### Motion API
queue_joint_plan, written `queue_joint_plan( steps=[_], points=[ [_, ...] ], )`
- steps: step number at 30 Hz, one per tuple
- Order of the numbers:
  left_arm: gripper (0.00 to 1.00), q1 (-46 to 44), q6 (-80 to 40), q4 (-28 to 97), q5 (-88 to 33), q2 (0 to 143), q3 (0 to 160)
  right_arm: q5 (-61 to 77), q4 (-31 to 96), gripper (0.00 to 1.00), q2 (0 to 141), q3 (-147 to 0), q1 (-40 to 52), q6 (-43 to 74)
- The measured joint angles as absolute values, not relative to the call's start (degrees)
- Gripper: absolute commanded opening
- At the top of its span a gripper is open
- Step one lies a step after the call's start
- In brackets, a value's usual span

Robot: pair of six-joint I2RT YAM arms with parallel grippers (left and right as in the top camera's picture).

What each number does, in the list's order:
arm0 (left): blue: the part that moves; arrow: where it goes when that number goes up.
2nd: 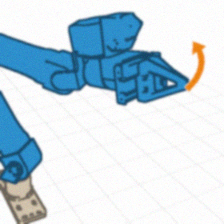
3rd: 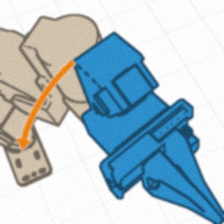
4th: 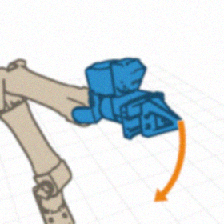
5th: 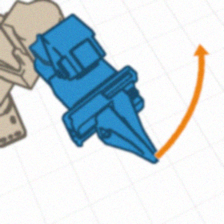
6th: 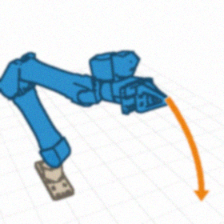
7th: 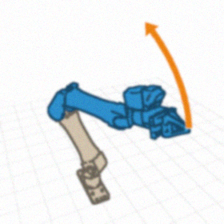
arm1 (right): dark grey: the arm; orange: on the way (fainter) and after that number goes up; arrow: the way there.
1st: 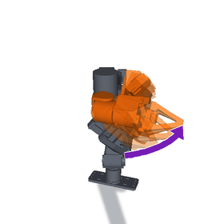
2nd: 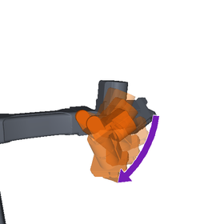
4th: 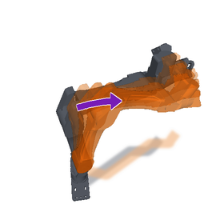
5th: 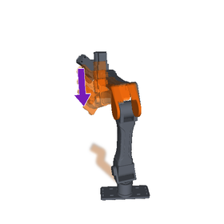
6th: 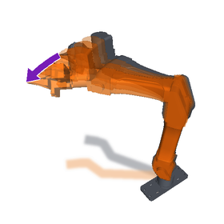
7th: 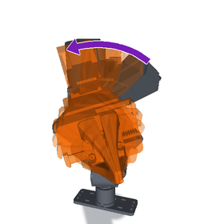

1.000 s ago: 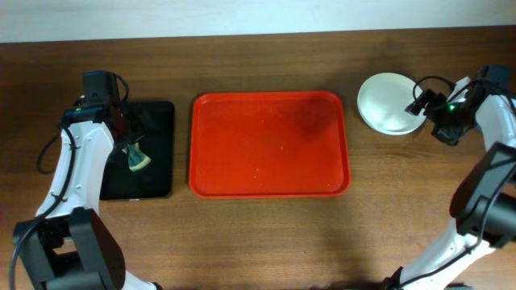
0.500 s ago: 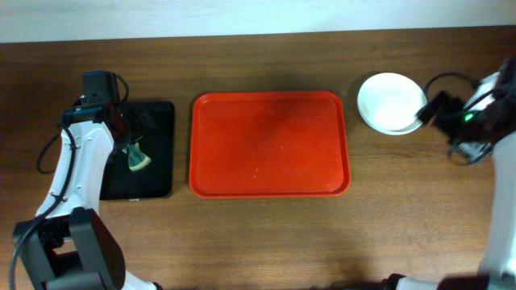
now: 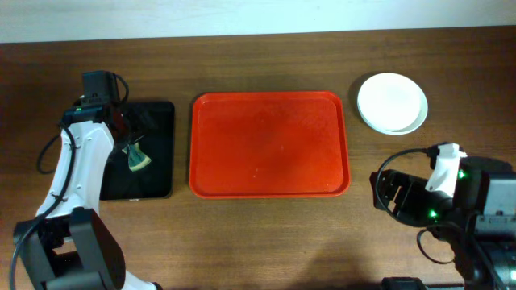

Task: Clean dirty plates on tray and stack at the side

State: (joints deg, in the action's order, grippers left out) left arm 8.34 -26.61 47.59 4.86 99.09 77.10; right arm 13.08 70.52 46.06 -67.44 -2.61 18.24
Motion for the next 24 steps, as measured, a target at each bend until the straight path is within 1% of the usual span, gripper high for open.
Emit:
queue_joint_plan(
  steps=[11,14,17,21,24],
  points=[
    [0.99,8.34,-26.61,47.62,4.86,99.09,77.1,12.16,71.42,0.99,46.72,-67.07,-2.5,18.22],
    [0.99,8.34,-26.61,47.59,4.86,99.09,77.1,11.42,68.64,0.99,45.19,-63.59,-2.5,18.2],
    [0.99,8.34,-26.61,47.62,4.86,99.09,77.1,11.44,59.66,0.99,38.33,-55.61,-2.46,17.5],
    [0.99,8.34,-26.61,47.59,4.86,99.09,77.12,14.31,46.11,0.99,21.87,-40.58,-2.42,13.43],
    [0.99,8.34,-26.61,47.62,4.86,99.09,77.14,15.31,40.21,0.99,13.61,-31.33,-2.35,12.6]
  ],
)
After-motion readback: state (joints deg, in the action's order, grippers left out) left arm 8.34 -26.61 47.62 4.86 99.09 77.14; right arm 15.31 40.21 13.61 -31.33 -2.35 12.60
